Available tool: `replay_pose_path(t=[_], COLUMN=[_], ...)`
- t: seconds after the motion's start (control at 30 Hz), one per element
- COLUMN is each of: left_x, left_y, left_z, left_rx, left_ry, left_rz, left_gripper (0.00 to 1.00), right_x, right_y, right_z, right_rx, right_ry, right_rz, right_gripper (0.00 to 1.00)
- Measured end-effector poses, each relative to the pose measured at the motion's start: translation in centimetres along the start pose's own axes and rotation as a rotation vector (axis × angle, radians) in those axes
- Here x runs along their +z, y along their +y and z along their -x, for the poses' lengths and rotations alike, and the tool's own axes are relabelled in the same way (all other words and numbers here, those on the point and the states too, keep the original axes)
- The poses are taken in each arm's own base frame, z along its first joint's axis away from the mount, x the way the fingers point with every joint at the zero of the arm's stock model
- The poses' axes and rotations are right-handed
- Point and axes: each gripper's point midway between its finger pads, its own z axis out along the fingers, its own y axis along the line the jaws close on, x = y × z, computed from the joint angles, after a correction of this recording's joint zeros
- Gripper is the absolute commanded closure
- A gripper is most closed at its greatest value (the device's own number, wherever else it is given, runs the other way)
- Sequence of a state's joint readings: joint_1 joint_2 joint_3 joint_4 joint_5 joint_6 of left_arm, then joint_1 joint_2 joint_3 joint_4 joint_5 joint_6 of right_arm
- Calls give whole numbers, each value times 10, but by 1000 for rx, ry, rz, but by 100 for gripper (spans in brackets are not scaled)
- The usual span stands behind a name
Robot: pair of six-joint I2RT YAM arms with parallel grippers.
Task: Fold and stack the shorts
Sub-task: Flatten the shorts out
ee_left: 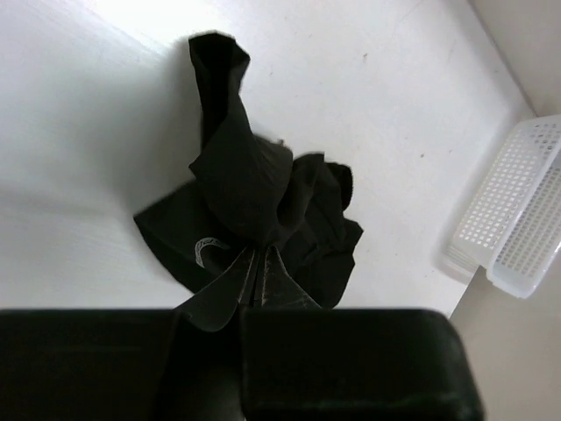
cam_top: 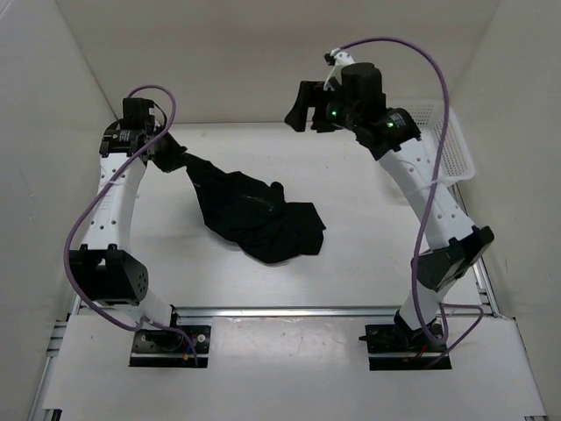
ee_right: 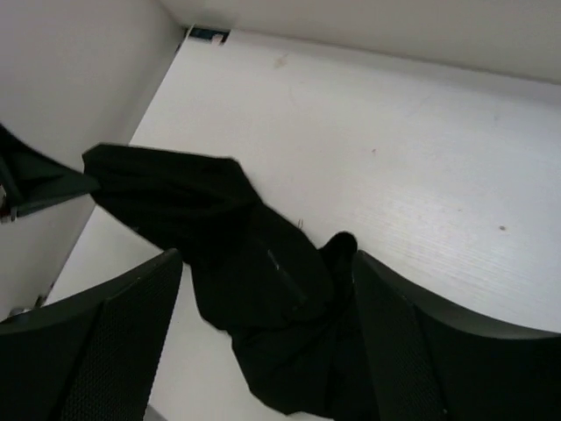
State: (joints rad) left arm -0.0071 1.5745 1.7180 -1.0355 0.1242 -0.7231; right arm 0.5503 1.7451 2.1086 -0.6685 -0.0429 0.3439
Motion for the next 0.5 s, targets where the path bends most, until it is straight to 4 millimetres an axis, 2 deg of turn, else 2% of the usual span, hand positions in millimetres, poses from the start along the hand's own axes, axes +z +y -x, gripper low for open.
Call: replay_pose_path(t=[0.07, 0.13, 0.17, 0.2, 0.3, 0.33, 0.37, 0.43, 0.47, 0.5], left_x=[4, 11, 14, 16, 19, 19, 19, 19, 19, 19], left_y=[7, 16, 21, 26, 33, 34, 34, 34, 34, 34], left_z=[-8, -19, -24, -28, -36, -37, -37, -37, -37, -37], left_rx=[-4, -10, -13, -15, -18, -19, -18, -15, -11, -10], left_ry=[26, 61, 77, 92, 117, 120, 121, 121, 121, 121], left_rz=[17, 43, 57, 70, 93, 96, 96, 96, 96, 96], left_gripper=[90, 90, 90, 90, 90, 90, 90, 90, 90, 90], right_x=[16, 46, 64, 86, 112, 114, 114, 115, 117, 118], right_y=[5, 2, -5, -17, -44, -50, -57, -61, -59, -57], right_z=[-24, -63, -92, -137, -236, -258, -286, -307, -312, -312], right_rx=[15, 36, 51, 72, 116, 123, 133, 134, 135, 132], right_ry=[76, 183, 257, 369, 607, 663, 736, 792, 805, 809], right_rz=[47, 67, 60, 36, -35, -53, -77, -89, -78, -61], right_gripper=[8, 6, 6, 6, 8, 8, 13, 24, 39, 62])
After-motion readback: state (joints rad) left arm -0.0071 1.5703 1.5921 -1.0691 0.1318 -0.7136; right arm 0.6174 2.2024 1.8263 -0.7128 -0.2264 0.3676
